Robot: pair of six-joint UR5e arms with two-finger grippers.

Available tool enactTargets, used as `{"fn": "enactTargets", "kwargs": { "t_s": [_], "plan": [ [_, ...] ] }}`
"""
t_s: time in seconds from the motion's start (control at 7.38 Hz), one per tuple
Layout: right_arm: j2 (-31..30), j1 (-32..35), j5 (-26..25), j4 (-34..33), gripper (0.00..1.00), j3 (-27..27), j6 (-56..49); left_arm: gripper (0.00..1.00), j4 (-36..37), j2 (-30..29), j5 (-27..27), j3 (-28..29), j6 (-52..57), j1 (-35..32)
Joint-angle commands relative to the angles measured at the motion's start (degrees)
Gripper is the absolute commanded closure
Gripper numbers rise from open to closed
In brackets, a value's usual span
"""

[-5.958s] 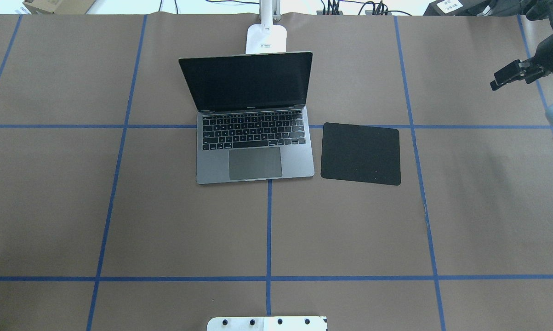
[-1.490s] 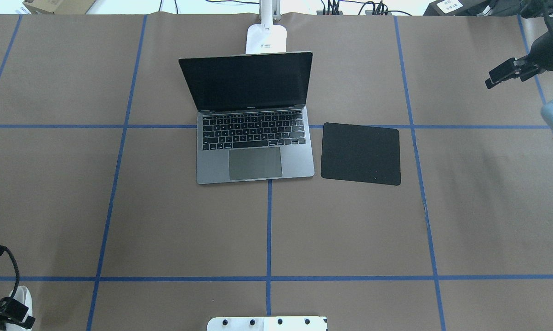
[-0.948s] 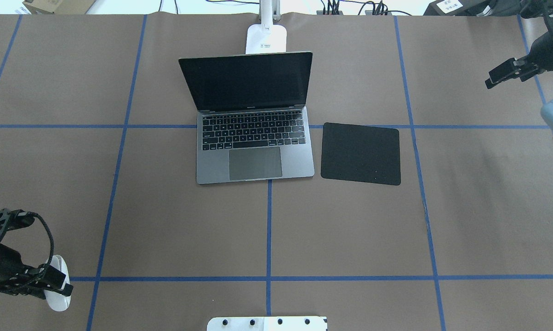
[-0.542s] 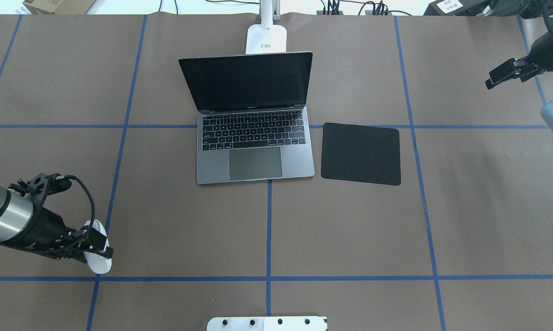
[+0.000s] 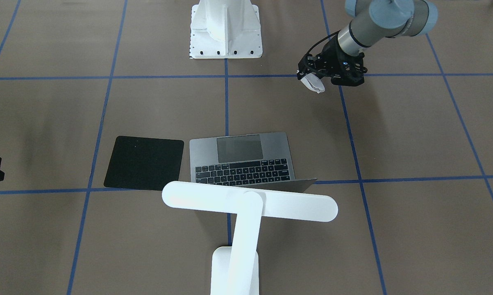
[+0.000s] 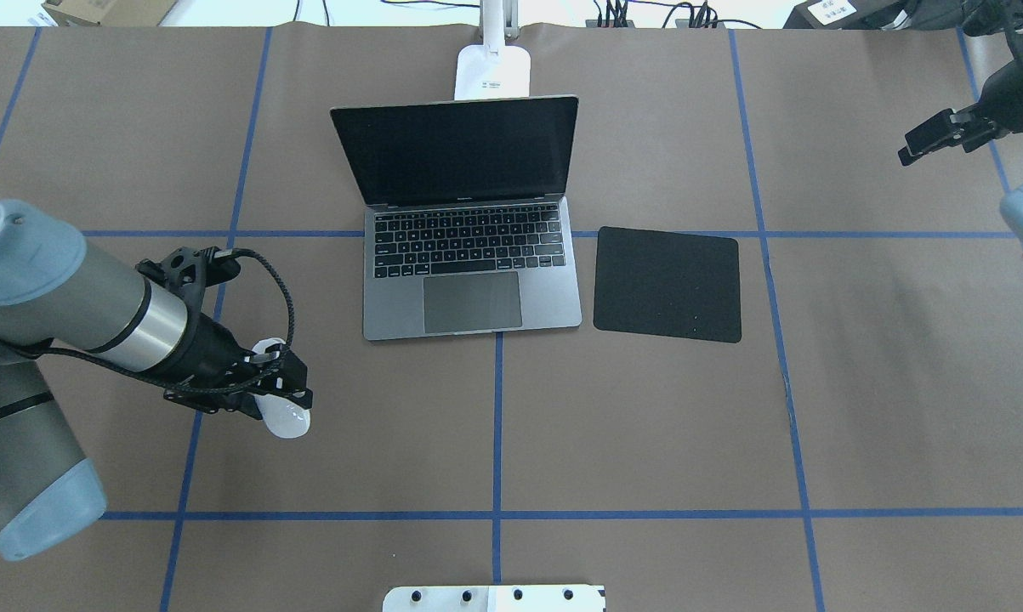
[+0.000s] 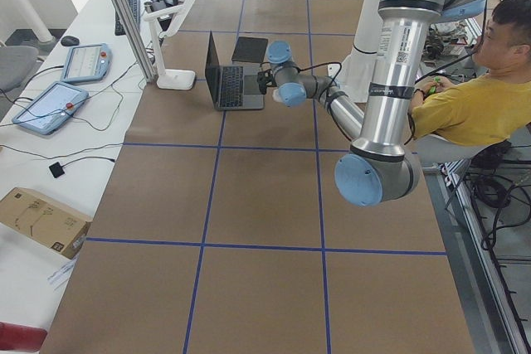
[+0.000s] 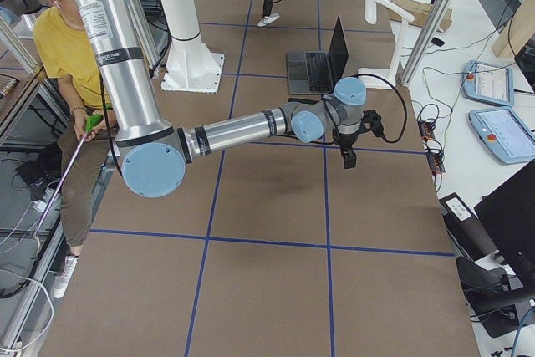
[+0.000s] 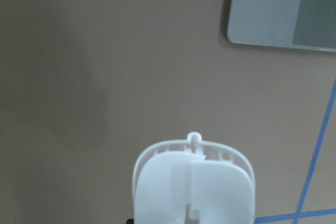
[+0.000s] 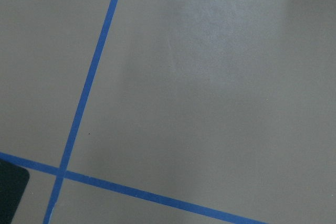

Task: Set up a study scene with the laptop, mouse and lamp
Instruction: 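Carry the white mouse with the left gripper toward the laptop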

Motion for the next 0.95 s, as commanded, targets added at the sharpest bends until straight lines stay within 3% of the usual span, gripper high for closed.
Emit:
{"fn": "enactTargets", "kwargs": {
  "t_s": [0.0,0.27,0.81],
  "plan": [
    [0.0,0.0,0.0,0.0,0.00,-0.2,0.1,0.46,13.7,-12.5,0.7,0.6,0.3,0.1],
    [0.0,0.0,0.0,-0.1,0.00,-0.3,0.1,0.46,21.5,-22.0,4.6,3.1,0.2,2.5],
    [0.0,-0.2,-0.1,-0.2,0.00,-0.4,0.1,0.45,22.8,-40.9,8.5,23.2,-1.1,3.4]
  ]
}}
